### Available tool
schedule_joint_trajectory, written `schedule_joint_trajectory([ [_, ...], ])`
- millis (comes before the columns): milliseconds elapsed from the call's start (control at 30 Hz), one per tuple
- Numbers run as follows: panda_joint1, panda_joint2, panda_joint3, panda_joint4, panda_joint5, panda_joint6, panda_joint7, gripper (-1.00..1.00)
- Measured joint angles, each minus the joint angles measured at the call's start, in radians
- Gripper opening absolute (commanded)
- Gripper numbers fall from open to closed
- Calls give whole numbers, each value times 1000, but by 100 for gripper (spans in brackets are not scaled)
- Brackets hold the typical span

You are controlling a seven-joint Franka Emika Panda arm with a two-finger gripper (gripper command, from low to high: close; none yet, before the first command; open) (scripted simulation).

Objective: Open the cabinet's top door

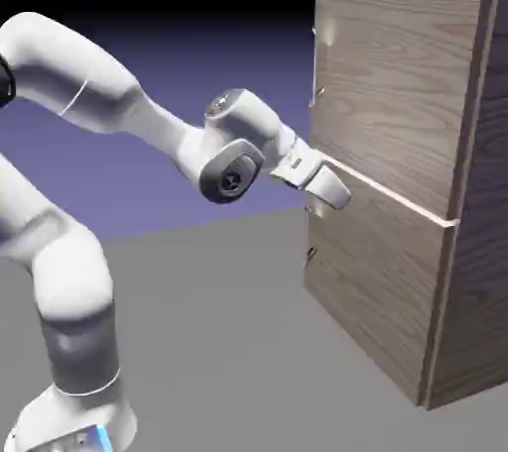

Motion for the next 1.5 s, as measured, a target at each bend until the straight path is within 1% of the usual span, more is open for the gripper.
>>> schedule_joint_trajectory([
  [1500, -862, -511, 1087, 561, 1845, 57, 1957, 0],
])
